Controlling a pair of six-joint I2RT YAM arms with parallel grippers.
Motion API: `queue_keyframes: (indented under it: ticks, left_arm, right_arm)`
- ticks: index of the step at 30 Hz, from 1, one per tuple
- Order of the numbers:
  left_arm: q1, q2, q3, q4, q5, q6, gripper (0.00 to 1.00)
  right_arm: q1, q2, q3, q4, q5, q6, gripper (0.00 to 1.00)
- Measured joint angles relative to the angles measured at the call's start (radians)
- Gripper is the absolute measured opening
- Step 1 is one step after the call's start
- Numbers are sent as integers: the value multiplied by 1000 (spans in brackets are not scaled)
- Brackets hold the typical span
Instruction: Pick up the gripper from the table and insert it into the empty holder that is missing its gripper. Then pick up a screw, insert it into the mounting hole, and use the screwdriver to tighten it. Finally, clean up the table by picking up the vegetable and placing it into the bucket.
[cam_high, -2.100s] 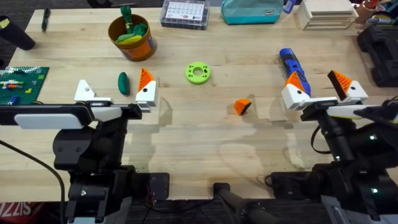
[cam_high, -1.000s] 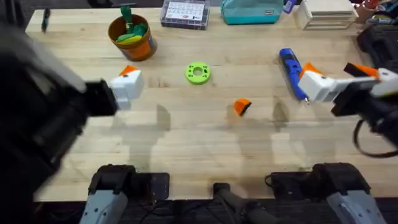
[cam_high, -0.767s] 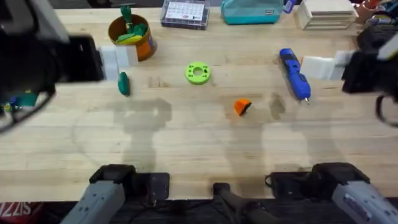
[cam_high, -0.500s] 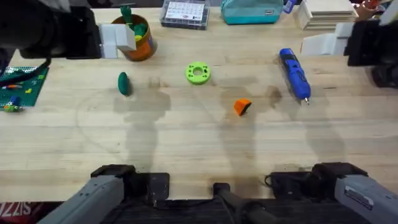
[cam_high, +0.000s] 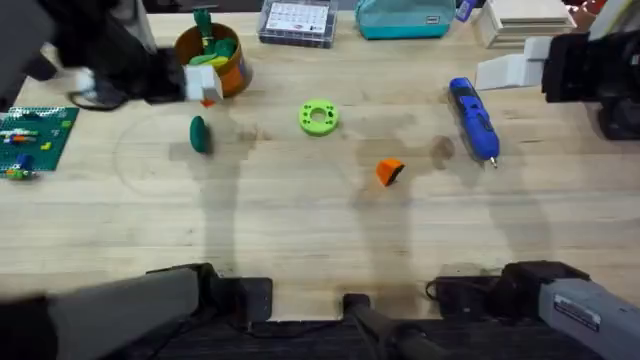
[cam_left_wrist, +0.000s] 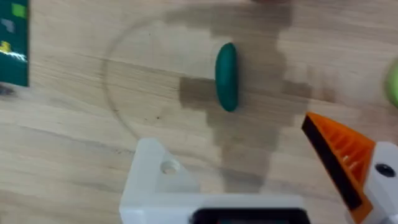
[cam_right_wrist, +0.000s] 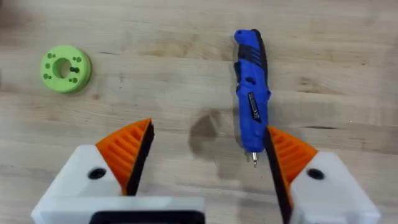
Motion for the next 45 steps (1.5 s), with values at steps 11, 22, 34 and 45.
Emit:
queue_keyframes:
  ticks: [11, 22, 34, 45]
  left_arm:
    - [95, 273, -165, 289, 114, 1, 985]
    - [98, 337, -163, 347, 156, 7, 916]
    - [84, 340, -156, 373, 204, 8, 20]
    - [100, 338, -158, 346, 178, 8, 985]
  right_arm:
    - [0, 0, 0, 1, 0, 0, 994]
    - [0, 0, 0, 1, 0, 0, 994]
    - [0, 0, 0, 1, 0, 0, 993]
    - [0, 0, 0, -20, 0, 0, 994]
